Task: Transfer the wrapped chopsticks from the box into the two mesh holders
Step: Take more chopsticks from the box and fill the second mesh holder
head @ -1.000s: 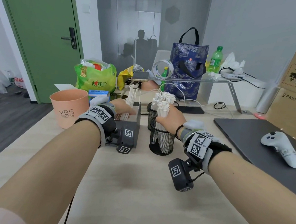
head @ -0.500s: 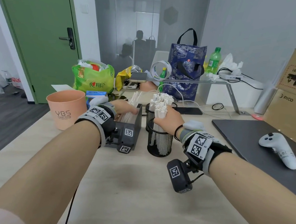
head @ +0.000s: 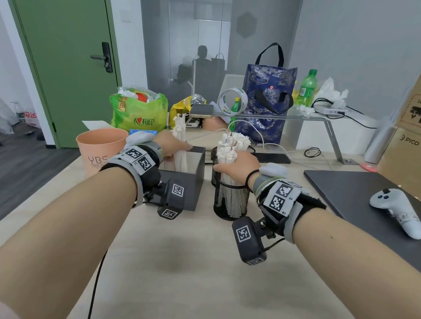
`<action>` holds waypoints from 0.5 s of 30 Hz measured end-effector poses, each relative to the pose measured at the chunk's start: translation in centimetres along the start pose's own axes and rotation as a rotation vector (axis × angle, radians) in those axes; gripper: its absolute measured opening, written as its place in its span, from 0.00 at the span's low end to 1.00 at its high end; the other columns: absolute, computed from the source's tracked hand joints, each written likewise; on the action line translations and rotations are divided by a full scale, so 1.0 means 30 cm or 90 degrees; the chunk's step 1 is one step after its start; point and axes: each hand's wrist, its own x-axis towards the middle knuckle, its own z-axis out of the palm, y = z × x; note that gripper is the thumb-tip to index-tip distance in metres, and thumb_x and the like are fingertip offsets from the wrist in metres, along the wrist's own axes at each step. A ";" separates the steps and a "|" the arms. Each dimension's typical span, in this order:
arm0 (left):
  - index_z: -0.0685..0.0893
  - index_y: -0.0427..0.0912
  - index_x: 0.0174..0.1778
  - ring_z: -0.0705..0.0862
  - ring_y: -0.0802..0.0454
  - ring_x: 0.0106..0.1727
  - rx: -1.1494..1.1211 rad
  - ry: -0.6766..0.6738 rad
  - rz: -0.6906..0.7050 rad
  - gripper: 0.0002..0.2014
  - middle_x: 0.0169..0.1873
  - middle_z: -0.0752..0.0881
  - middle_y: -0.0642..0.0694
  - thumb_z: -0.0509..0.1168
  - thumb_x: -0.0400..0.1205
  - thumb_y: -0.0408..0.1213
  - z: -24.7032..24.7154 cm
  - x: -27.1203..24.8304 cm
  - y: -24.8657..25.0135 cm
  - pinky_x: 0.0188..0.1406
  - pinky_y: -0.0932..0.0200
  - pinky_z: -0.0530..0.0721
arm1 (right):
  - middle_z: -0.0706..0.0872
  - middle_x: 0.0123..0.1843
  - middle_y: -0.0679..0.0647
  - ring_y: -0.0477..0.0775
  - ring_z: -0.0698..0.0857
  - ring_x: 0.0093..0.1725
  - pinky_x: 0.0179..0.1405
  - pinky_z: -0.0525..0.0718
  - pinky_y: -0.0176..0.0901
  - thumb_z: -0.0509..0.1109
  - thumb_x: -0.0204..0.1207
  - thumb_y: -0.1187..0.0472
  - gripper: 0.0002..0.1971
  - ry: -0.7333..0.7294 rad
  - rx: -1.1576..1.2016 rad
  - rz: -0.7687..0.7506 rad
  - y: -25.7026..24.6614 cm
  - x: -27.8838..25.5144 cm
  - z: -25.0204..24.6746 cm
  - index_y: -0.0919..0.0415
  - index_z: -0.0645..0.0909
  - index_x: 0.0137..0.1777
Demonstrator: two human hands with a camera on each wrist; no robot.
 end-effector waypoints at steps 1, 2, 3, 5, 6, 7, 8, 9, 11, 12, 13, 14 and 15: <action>0.71 0.41 0.32 0.74 0.51 0.27 -0.035 0.007 0.004 0.17 0.30 0.75 0.45 0.72 0.76 0.44 -0.011 -0.007 0.002 0.28 0.61 0.78 | 0.87 0.61 0.59 0.60 0.83 0.61 0.46 0.75 0.41 0.73 0.69 0.49 0.21 0.011 0.010 0.000 0.000 -0.006 -0.009 0.60 0.84 0.58; 0.71 0.41 0.33 0.74 0.51 0.26 -0.054 0.009 0.008 0.17 0.31 0.75 0.44 0.72 0.76 0.43 -0.021 -0.017 0.004 0.28 0.62 0.79 | 0.88 0.58 0.59 0.61 0.84 0.59 0.43 0.73 0.40 0.73 0.70 0.53 0.17 0.019 0.020 -0.005 -0.001 -0.012 -0.017 0.62 0.85 0.55; 0.73 0.40 0.36 0.74 0.51 0.26 -0.056 0.005 0.006 0.16 0.31 0.75 0.44 0.73 0.75 0.43 -0.024 -0.025 0.004 0.29 0.62 0.80 | 0.88 0.55 0.60 0.61 0.84 0.56 0.42 0.71 0.40 0.72 0.70 0.55 0.14 0.022 0.028 -0.013 0.000 -0.017 -0.022 0.63 0.85 0.52; 0.76 0.35 0.46 0.78 0.49 0.29 -0.023 -0.012 -0.014 0.18 0.34 0.78 0.43 0.74 0.74 0.43 -0.012 -0.035 0.002 0.34 0.58 0.84 | 0.86 0.51 0.61 0.58 0.81 0.49 0.41 0.70 0.40 0.71 0.71 0.58 0.09 0.024 0.035 -0.020 0.001 -0.029 -0.027 0.62 0.85 0.48; 0.77 0.32 0.52 0.82 0.46 0.34 0.024 -0.017 -0.025 0.21 0.38 0.81 0.41 0.74 0.74 0.45 -0.001 -0.040 -0.002 0.40 0.54 0.86 | 0.86 0.50 0.61 0.58 0.80 0.47 0.40 0.70 0.41 0.71 0.71 0.59 0.07 0.027 0.035 -0.021 0.000 -0.035 -0.027 0.61 0.84 0.46; 0.78 0.30 0.61 0.85 0.43 0.44 0.094 -0.016 -0.037 0.27 0.46 0.84 0.39 0.73 0.75 0.47 0.007 -0.046 -0.007 0.49 0.51 0.86 | 0.86 0.51 0.62 0.59 0.81 0.48 0.41 0.71 0.41 0.71 0.71 0.59 0.06 0.030 0.034 -0.021 -0.002 -0.039 -0.025 0.60 0.84 0.45; 0.76 0.29 0.67 0.85 0.41 0.55 0.156 -0.007 -0.039 0.31 0.55 0.84 0.37 0.71 0.76 0.49 0.015 -0.054 -0.011 0.57 0.51 0.83 | 0.87 0.52 0.63 0.61 0.83 0.51 0.41 0.72 0.42 0.71 0.71 0.59 0.07 0.032 0.034 -0.020 -0.004 -0.042 -0.023 0.61 0.84 0.46; 0.74 0.29 0.70 0.82 0.40 0.63 0.189 0.002 -0.042 0.33 0.62 0.83 0.36 0.70 0.77 0.50 0.020 -0.060 -0.010 0.60 0.52 0.81 | 0.87 0.54 0.63 0.63 0.84 0.55 0.42 0.74 0.42 0.71 0.71 0.59 0.09 0.034 0.033 -0.019 -0.006 -0.045 -0.022 0.62 0.85 0.48; 0.71 0.29 0.73 0.79 0.40 0.69 0.207 -0.005 -0.052 0.34 0.69 0.79 0.35 0.69 0.78 0.50 0.028 -0.070 0.000 0.63 0.53 0.78 | 0.87 0.55 0.63 0.64 0.83 0.57 0.45 0.75 0.43 0.71 0.70 0.58 0.13 0.035 0.034 -0.015 -0.006 -0.046 -0.018 0.65 0.85 0.51; 0.71 0.29 0.74 0.78 0.40 0.70 0.213 -0.015 -0.055 0.35 0.70 0.79 0.35 0.68 0.78 0.50 0.031 -0.067 0.005 0.64 0.53 0.78 | 0.88 0.55 0.63 0.64 0.84 0.57 0.45 0.75 0.43 0.71 0.70 0.57 0.13 0.037 0.036 -0.013 -0.004 -0.043 -0.016 0.65 0.85 0.51; 0.70 0.30 0.74 0.78 0.40 0.71 0.218 -0.033 -0.062 0.35 0.70 0.78 0.36 0.68 0.78 0.51 0.034 -0.067 0.010 0.66 0.53 0.78 | 0.88 0.54 0.63 0.64 0.84 0.56 0.43 0.75 0.43 0.71 0.69 0.57 0.13 0.037 0.041 -0.011 0.001 -0.038 -0.012 0.64 0.84 0.50; 0.71 0.31 0.74 0.78 0.40 0.71 0.225 -0.047 -0.056 0.35 0.70 0.79 0.36 0.68 0.77 0.52 0.039 -0.066 0.008 0.67 0.52 0.78 | 0.88 0.52 0.62 0.64 0.85 0.55 0.42 0.74 0.42 0.71 0.69 0.57 0.12 0.039 0.046 -0.010 0.004 -0.038 -0.006 0.64 0.84 0.49; 0.73 0.31 0.72 0.79 0.40 0.70 0.231 -0.062 -0.050 0.34 0.69 0.80 0.36 0.68 0.77 0.53 0.045 -0.069 0.007 0.67 0.52 0.78 | 0.88 0.50 0.62 0.64 0.85 0.53 0.41 0.73 0.41 0.71 0.68 0.57 0.12 0.042 0.051 -0.008 0.008 -0.037 -0.001 0.64 0.84 0.48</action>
